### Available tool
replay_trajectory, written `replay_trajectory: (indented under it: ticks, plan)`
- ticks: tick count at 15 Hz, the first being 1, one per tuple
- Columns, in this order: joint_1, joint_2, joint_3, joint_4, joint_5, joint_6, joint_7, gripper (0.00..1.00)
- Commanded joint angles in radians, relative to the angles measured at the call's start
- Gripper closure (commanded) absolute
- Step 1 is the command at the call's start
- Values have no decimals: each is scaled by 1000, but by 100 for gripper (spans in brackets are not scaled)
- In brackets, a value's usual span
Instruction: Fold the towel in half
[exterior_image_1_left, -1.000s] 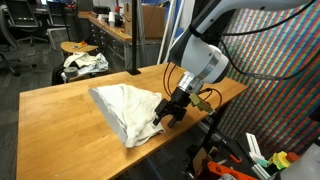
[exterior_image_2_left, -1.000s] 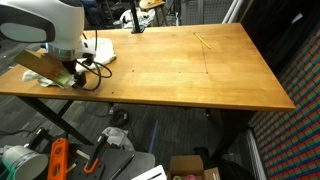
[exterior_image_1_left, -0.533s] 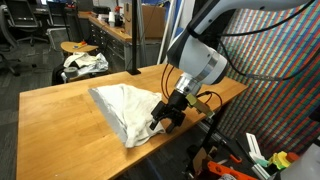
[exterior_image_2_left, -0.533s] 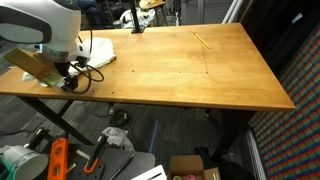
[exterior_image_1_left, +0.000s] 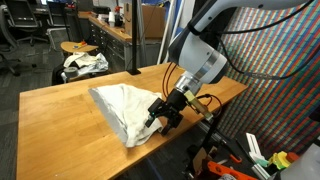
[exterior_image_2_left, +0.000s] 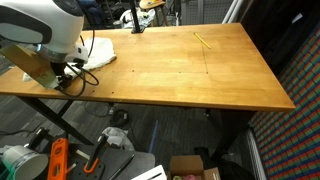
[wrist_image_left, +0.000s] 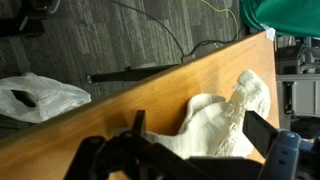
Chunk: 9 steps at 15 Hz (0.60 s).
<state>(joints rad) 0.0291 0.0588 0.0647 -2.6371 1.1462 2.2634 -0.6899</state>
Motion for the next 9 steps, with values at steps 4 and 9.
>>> replay_trajectory:
  ticks: [4,9]
  plan:
    - [-12,6,-28,33,110,-12,-86,0]
    - [-15,9,-43,39,100,11,-100,0]
